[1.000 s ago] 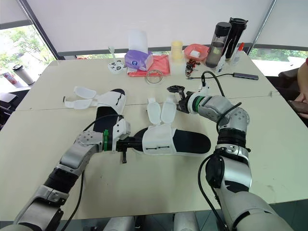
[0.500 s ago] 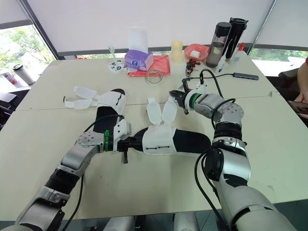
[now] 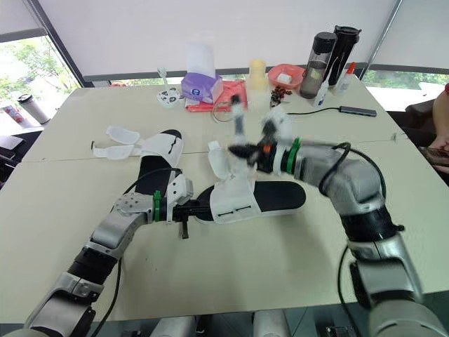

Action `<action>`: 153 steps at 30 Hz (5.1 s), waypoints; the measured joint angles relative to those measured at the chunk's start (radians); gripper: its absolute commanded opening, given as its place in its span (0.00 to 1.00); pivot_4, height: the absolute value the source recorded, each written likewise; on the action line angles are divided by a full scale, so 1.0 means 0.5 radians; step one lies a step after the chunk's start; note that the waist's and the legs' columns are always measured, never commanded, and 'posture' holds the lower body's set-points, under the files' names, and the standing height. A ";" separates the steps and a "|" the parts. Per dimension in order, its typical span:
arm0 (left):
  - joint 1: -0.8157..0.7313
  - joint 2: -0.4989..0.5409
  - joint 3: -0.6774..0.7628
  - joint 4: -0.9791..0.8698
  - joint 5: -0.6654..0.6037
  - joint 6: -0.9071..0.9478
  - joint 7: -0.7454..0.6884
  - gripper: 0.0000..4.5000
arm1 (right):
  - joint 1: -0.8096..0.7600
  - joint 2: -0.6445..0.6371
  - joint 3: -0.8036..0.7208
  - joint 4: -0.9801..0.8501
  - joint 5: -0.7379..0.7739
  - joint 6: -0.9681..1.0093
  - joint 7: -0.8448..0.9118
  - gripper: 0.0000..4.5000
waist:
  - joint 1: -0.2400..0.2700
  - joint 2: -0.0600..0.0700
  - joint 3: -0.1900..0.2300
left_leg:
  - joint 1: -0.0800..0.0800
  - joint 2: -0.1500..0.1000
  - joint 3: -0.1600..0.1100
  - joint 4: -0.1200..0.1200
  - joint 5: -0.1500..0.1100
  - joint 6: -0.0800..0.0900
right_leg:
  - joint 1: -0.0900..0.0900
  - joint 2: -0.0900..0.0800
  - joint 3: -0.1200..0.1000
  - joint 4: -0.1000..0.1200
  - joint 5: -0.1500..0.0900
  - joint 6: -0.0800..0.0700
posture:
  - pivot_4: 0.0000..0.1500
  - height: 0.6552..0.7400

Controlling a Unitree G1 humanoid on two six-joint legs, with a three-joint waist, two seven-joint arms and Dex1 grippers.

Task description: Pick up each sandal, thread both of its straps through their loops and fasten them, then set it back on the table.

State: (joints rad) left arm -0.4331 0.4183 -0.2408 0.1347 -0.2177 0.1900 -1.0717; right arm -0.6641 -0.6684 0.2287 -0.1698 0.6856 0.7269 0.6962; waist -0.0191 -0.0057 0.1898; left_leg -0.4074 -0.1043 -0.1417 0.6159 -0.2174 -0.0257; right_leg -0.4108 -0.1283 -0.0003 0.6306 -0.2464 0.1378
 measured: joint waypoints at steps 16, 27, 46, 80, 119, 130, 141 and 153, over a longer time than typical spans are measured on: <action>-0.001 -0.010 -0.001 0.001 -0.009 0.004 0.004 0.00 | 0.379 -0.065 0.121 0.321 -1.501 -2.504 0.038 0.43 | 0.013 -0.001 0.000 | 0.001 0.001 -0.001 0.004 0.002 -0.003 | 0.001 0.000 0.000 0.001 0.001 -0.002 | 1.00 1.00; 0.005 -0.005 -0.003 0.000 -0.013 0.003 0.002 0.00 | 0.892 -0.234 -0.019 0.185 -1.692 -2.892 -0.027 0.99 | 0.025 -0.001 0.000 | 0.004 0.003 -0.003 0.004 0.002 -0.003 | 0.005 0.001 0.002 0.001 0.001 -0.003 | 1.00 1.00; -0.069 0.016 -0.048 0.101 0.052 -0.129 -0.076 0.00 | 0.988 -0.811 -0.532 -0.789 1.652 0.199 -0.300 0.99 | 0.050 -0.003 0.000 | -0.001 0.019 0.002 0.014 -0.001 0.001 | 0.006 0.006 0.006 -0.008 0.002 -0.019 | 1.00 1.00; -0.177 0.016 -0.131 0.162 0.241 -0.178 0.023 0.00 | 0.613 0.001 -0.230 -0.436 1.148 0.894 -0.780 0.58 | 0.068 -0.004 -0.004 | -0.001 0.024 0.000 0.025 -0.001 0.001 | 0.011 0.015 0.005 -0.010 0.009 -0.020 | 1.00 1.00; -0.336 -0.013 -0.226 0.452 0.410 -0.632 0.068 0.00 | -0.116 -0.174 -0.260 0.195 0.581 0.936 0.093 0.01 | 0.068 -0.003 -0.004 | -0.003 0.027 0.000 0.024 -0.001 0.001 | 0.013 0.017 0.000 -0.021 0.016 -0.017 | 1.00 1.00; -0.267 -0.033 -0.206 0.390 0.410 -0.610 0.133 0.00 | -0.124 -0.239 -0.169 0.236 0.265 0.817 0.450 0.01 | 0.068 -0.003 -0.004 | -0.003 0.027 0.000 0.023 -0.002 0.000 | 0.013 0.017 0.000 -0.022 0.014 -0.013 | 1.00 1.00; -0.260 -0.060 -0.200 0.390 0.411 -0.600 0.159 0.00 | -0.192 -0.270 -0.004 0.370 -0.099 0.691 0.584 0.01 | 0.070 -0.003 -0.004 | -0.004 0.026 0.001 0.022 -0.002 0.000 | 0.013 0.017 0.000 -0.024 0.018 -0.009 | 1.00 1.00; -0.252 -0.081 -0.195 0.388 0.411 -0.582 0.191 0.00 | -0.088 -0.277 0.012 0.229 -0.269 0.498 0.690 0.01 | 0.069 -0.003 -0.004 | -0.004 0.026 0.000 0.022 -0.002 0.000 | 0.013 0.017 0.000 -0.025 0.018 -0.006 | 1.00 1.00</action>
State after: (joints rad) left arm -0.5591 0.3778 -0.3382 0.3285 -0.0123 -0.1011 -0.9761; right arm -0.7083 -0.8070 0.2346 -0.0553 0.5509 0.9761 1.0412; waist 0.0156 -0.0073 0.1876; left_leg -0.4093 -0.0915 -0.1415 0.6268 -0.2184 -0.0257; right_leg -0.4044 -0.1198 -0.0002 0.6184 -0.2372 0.1349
